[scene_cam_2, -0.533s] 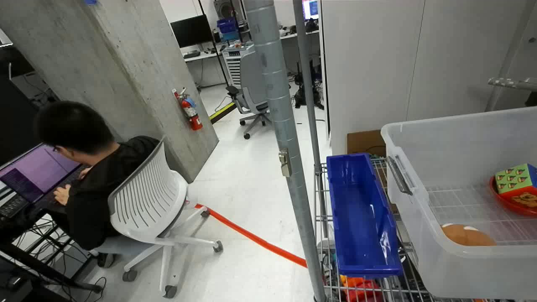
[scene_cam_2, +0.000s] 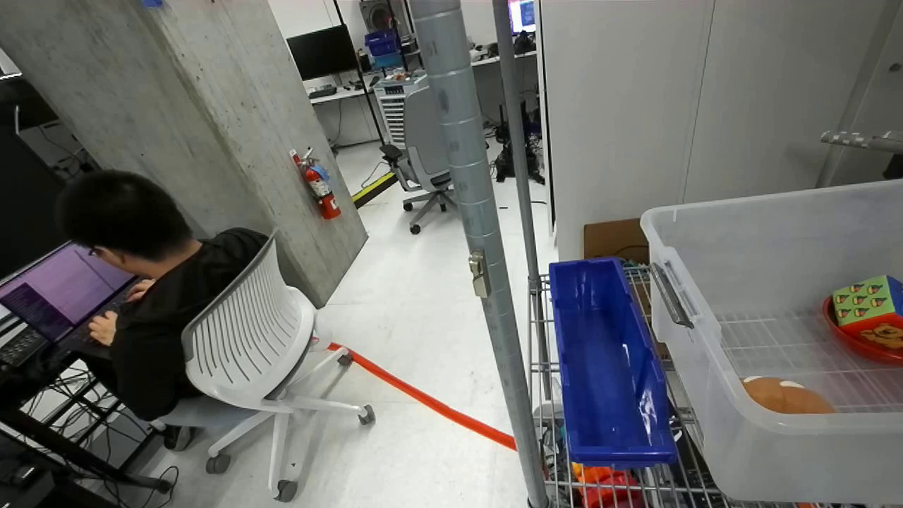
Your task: Move the pillow from left to right.
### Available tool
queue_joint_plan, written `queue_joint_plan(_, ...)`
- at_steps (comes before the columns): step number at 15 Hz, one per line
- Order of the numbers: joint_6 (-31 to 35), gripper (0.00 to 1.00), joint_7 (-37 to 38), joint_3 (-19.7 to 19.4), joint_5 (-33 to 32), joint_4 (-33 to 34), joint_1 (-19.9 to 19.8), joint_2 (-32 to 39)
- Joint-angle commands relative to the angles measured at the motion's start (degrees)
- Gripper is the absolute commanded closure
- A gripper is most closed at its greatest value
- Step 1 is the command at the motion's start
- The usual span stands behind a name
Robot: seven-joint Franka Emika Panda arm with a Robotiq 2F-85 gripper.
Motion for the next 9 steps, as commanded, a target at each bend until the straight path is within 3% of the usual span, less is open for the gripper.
queue_joint_plan(1, -0.2, 0.00, -0.5, 0.5, 0.5, 0.1, -0.7, 0.0)
queue_joint_plan(5, 0.3, 0.00, 0.1, 0.5, 0.6, 0.9, -1.2, 1.8)
queue_joint_plan(9, 9.0, 0.00, -0.7, -1.4, 1.1, 2.6, -2.9, 9.3)
